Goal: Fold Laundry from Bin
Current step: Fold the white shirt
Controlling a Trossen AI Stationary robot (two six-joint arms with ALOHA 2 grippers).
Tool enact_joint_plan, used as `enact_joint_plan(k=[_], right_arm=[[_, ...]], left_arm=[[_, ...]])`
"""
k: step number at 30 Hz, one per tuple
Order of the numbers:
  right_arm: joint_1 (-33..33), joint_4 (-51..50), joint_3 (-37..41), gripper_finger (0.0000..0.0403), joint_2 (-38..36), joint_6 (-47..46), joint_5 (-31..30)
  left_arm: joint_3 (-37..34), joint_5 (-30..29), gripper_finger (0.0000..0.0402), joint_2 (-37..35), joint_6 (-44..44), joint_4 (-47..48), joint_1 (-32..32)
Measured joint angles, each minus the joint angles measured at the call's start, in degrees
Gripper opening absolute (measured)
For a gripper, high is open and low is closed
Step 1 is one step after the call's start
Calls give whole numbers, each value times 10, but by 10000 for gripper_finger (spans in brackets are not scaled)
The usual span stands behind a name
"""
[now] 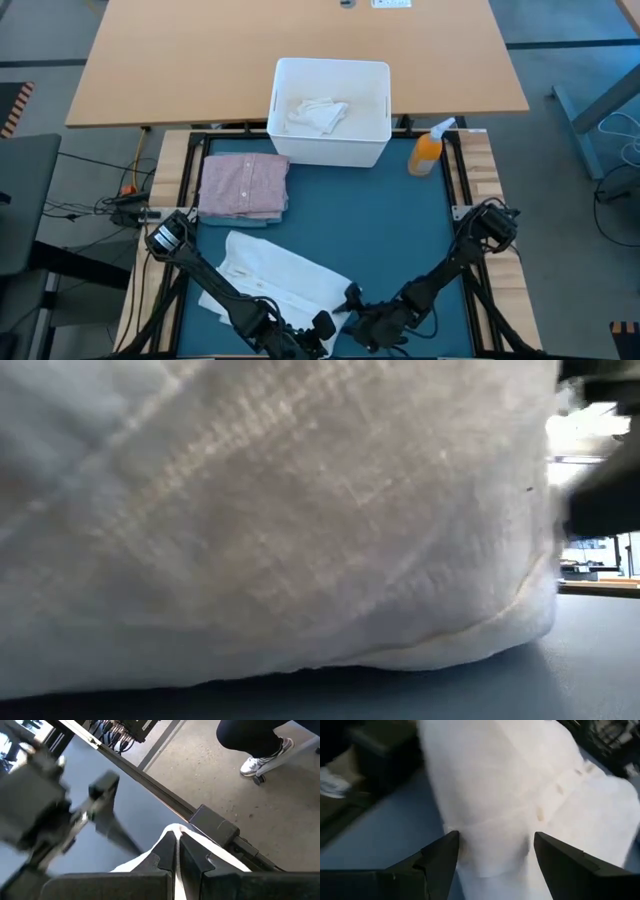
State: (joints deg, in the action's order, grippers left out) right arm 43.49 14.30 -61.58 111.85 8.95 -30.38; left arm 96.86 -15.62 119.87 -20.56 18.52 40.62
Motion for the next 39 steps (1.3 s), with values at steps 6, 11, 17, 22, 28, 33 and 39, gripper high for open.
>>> enact_joint_plan(k=[6, 11, 17, 22, 28, 33, 39], right_arm=[[-10, -6, 0, 286, 0, -14, 1], [-8, -6, 0, 286, 0, -14, 3], [-9, 19, -9, 286, 53, 25, -1], [5, 11, -30, 284, 65, 53, -58], [16, 10, -33, 220, 66, 89, -90], [15, 2, -33, 102, 66, 91, -91], [12, -21, -33, 30, 66, 91, -91]], left_arm=[[0, 0, 0, 0, -12, -1, 0], [0, 2, 0, 0, -16, -2, 0], [0, 0, 0, 0, -28, -7, 0], [0, 15, 0, 1, -27, -15, 0], [0, 50, 5, 3, -30, -36, -2], [0, 53, 41, 3, -25, -44, -4], [0, 15, 90, -10, -11, -48, 5]])
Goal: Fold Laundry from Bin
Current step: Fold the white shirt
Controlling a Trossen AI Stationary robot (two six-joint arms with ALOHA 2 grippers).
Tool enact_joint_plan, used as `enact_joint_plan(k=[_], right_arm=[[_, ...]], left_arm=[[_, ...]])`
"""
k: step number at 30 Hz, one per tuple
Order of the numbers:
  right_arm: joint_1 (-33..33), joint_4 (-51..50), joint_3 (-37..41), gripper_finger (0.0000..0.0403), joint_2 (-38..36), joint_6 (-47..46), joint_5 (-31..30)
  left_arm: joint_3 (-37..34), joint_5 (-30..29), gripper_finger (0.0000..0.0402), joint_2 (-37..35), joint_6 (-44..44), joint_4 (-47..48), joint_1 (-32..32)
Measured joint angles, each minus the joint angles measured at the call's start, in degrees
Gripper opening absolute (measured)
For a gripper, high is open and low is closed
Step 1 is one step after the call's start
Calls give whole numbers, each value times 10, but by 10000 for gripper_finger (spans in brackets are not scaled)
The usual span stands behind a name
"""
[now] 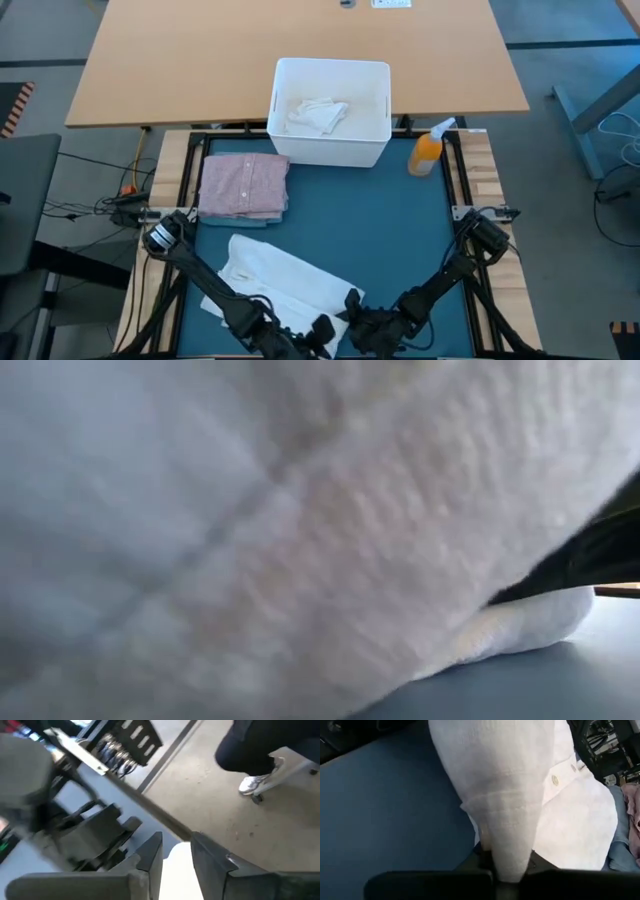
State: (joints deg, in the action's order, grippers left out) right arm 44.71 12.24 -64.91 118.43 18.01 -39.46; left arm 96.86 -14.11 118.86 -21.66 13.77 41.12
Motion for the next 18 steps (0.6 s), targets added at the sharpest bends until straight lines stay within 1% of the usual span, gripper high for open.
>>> enact_joint_plan(k=[2, 3, 6, 8, 11, 13, 15, 18], right_arm=[[-1, -7, -1, 35, -2, -1, -6], [-1, -19, -1, 43, -5, -1, -13], [3, -77, -1, 57, -22, -37, -35], [1, -133, -1, 53, -41, -76, -40], [-2, -221, 4, 36, -68, -134, -39], [-2, -255, 17, 35, -85, -156, -31], [1, -260, 43, 35, -104, -172, -27], [8, -260, 86, 35, -137, -201, -27]], left_arm=[[0, -25, 99, -16, 23, 23, 3], [0, -28, 102, -25, 43, 34, 3], [0, -9, 105, -45, 116, 95, -4], [0, 11, 102, -51, 155, 136, -13], [-4, 6, 94, -54, 192, 187, -22], [-27, -8, 86, -56, 212, 196, -28], [-61, -26, 75, -65, 237, 205, -32], [-137, -31, 57, -110, 279, 169, -36]])
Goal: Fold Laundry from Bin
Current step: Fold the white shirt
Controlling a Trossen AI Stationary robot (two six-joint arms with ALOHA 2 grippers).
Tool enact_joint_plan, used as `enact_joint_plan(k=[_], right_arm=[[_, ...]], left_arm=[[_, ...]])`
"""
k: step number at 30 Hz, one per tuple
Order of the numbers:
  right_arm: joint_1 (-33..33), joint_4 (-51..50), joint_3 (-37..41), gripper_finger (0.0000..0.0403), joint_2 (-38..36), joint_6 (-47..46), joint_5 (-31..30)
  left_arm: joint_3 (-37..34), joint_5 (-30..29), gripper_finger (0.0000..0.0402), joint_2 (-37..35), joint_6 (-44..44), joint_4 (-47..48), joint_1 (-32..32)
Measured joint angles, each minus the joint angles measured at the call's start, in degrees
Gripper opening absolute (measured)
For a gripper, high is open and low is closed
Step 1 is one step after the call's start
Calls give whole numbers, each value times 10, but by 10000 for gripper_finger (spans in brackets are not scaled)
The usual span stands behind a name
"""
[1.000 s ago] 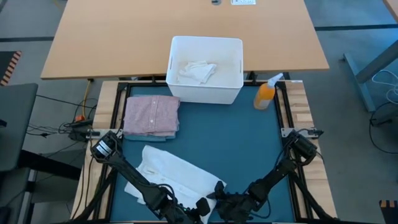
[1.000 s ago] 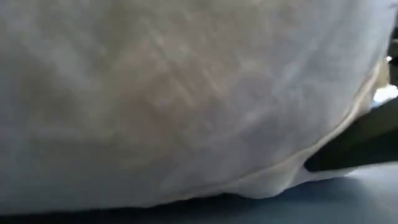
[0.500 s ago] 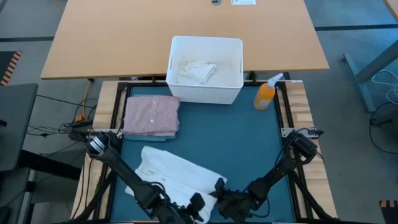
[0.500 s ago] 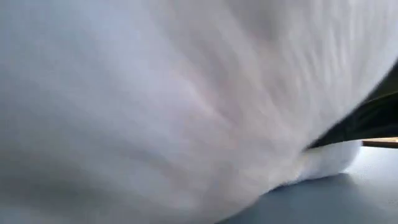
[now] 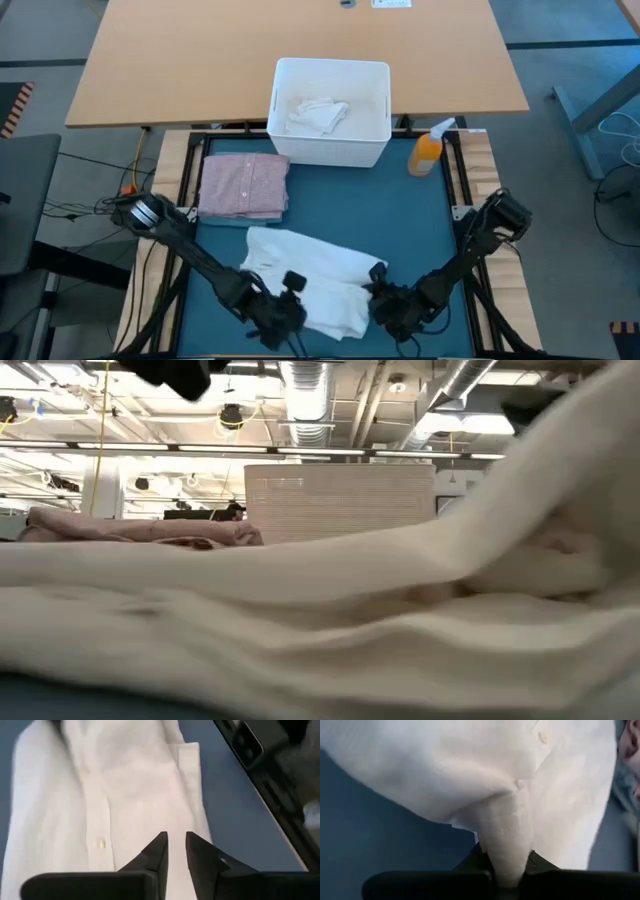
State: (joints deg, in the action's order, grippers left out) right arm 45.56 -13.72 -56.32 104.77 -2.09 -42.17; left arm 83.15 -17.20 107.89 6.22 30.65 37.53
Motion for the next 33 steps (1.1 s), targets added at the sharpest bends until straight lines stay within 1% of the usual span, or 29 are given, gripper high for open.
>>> enact_joint_plan(k=[3, 6, 8, 10, 11, 13, 15, 18, 23, 26, 33], right_arm=[[10, -1, 35, 35, -27, -27, 0], [20, 0, 60, 36, -51, -29, -3], [26, 0, 73, 37, -65, -31, -17], [28, -1, 84, 38, -76, -31, -30], [28, -1, 88, 38, -80, -30, -32], [23, -3, 89, 38, -86, -24, -36], [18, -4, 89, 39, -93, -15, -36], [11, -7, 85, 48, -98, -12, -27], [21, -20, 75, 77, -100, -17, -28], [30, -61, 64, 100, -100, -58, -14], [65, -212, 9, 153, -100, -192, 46]], left_arm=[[-104, -25, 39, -70, 28, -94, -1], [-226, -42, 25, -130, 31, -248, -1], [-303, -45, 18, -159, 33, -364, -6], [-366, -45, 15, -170, 41, -482, -13], [-393, -45, 14, -171, 47, -524, -17], [-432, -46, 13, -169, 61, -573, -24], [-452, -45, 14, -168, 80, -590, -33], [-459, -45, 14, -167, 94, -576, -41], [-459, -45, 14, -161, 70, -571, -51], [-459, -43, 14, -161, 64, -567, -58], [-459, -36, 14, -161, 48, -556, -68]])
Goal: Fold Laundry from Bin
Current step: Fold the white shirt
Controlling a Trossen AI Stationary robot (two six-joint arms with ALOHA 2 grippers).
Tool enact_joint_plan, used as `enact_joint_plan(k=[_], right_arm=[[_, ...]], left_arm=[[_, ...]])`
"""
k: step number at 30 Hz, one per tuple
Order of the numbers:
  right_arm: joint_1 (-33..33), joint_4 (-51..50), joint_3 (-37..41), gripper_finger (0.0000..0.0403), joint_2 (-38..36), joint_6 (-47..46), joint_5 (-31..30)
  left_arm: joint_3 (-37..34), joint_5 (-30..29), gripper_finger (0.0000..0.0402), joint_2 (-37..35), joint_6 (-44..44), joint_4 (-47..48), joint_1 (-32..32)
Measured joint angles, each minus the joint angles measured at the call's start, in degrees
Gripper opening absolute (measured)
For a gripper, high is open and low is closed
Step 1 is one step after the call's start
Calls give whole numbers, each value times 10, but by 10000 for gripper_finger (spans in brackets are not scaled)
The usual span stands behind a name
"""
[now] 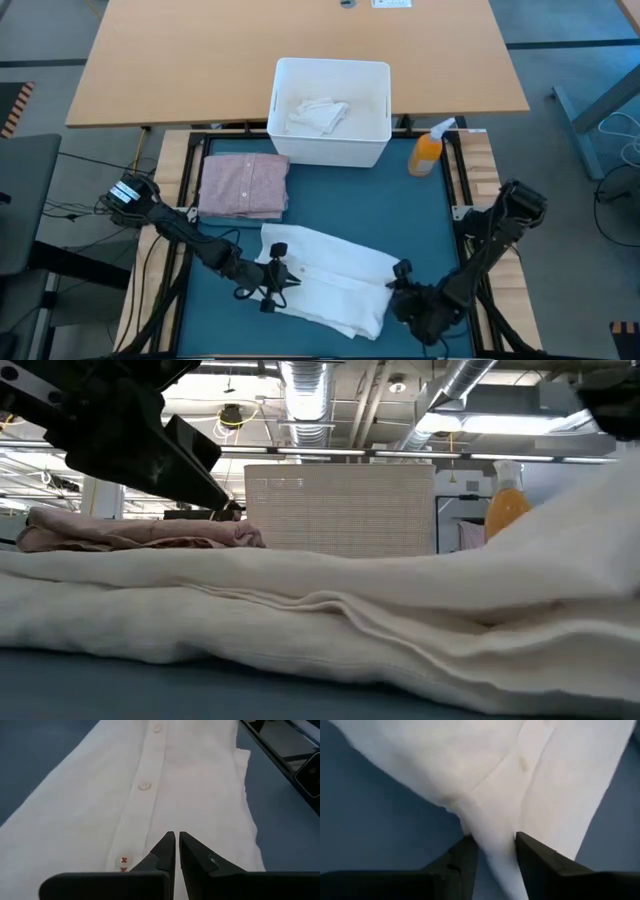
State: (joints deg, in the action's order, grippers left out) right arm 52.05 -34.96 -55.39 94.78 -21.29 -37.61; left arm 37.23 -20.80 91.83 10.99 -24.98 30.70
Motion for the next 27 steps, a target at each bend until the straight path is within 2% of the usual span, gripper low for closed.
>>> enact_joint_plan(k=[4, 9, 16, 19, 22, 27], right_arm=[[23, -82, -36, 178, 0, -70, 32], [46, -149, -78, 197, 0, -168, 103], [67, -188, -158, 205, 0, -328, 151], [75, -188, -179, 205, 0, -440, 166], [95, -186, -181, 204, 1, -556, 151], [163, -186, -181, 199, 6, -696, 19]], left_arm=[[0, -1, 14, 0, -16, 0, -1], [0, 6, 14, 0, -23, -2, -1], [9, 39, 14, 0, -58, -30, -1], [21, 41, 14, 0, -90, -31, -1], [34, 45, 14, 0, -116, -32, 0], [53, 82, 14, 0, -145, -32, 0]])
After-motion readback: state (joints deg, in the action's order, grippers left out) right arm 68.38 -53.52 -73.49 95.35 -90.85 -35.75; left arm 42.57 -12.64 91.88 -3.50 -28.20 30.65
